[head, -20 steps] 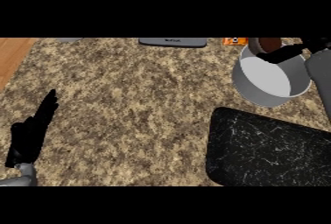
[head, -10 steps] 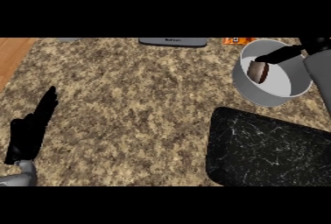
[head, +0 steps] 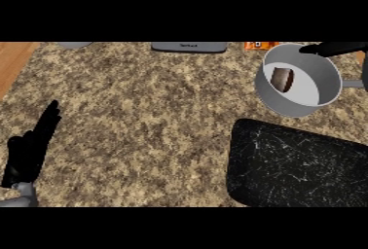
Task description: Pick the cupcake from the tray and place it in the pot
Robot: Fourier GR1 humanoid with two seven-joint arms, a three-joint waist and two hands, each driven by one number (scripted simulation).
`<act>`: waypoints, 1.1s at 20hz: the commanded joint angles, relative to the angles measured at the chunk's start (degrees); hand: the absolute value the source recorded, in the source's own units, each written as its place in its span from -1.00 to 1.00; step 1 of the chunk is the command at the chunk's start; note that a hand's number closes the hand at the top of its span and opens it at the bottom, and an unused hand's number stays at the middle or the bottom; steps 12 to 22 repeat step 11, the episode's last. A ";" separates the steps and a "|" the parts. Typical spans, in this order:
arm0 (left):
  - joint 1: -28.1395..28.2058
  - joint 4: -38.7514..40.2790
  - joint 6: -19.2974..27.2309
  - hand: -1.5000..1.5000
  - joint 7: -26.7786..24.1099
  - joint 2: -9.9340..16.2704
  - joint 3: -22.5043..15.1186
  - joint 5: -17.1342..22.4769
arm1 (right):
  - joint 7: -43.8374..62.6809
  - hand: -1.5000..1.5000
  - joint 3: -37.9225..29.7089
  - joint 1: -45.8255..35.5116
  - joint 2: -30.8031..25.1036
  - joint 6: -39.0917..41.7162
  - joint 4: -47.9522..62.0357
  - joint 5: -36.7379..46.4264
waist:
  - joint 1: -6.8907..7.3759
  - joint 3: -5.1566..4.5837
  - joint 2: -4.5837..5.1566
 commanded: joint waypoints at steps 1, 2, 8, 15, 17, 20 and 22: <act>-3.42 2.08 0.02 0.00 0.95 0.55 0.81 0.29 | 1.70 -1.00 -1.93 -0.96 -4.96 8.23 1.88 -2.41 | -0.38 -0.02 0.17; 1.03 1.13 0.79 0.00 -2.20 -0.77 0.03 -0.73 | -0.66 -1.00 -2.14 1.76 -3.30 8.14 1.93 -2.99 | -0.34 -0.03 -0.07; 1.60 -0.93 -0.73 0.00 -0.58 -0.07 -0.08 -0.16 | -2.27 -1.00 -4.12 5.41 -9.81 16.43 2.56 -5.49 | 0.07 0.04 0.11; 1.43 -2.31 0.82 0.00 -0.35 -1.13 -0.24 -0.79 | -4.56 -1.00 -4.53 9.48 -12.51 20.04 2.35 -6.34 | -0.46 0.05 -0.08; 1.43 -2.31 0.82 0.00 -0.35 -1.13 -0.24 -0.79 | -4.56 -1.00 -4.53 9.48 -12.51 20.04 2.35 -6.34 | -0.46 0.05 -0.08; 1.43 -2.31 0.82 0.00 -0.35 -1.13 -0.24 -0.79 | -4.56 -1.00 -4.53 9.48 -12.51 20.04 2.35 -6.34 | -0.46 0.05 -0.08; 1.43 -2.31 0.82 0.00 -0.35 -1.13 -0.24 -0.79 | -4.56 -1.00 -4.53 9.48 -12.51 20.04 2.35 -6.34 | -0.46 0.05 -0.08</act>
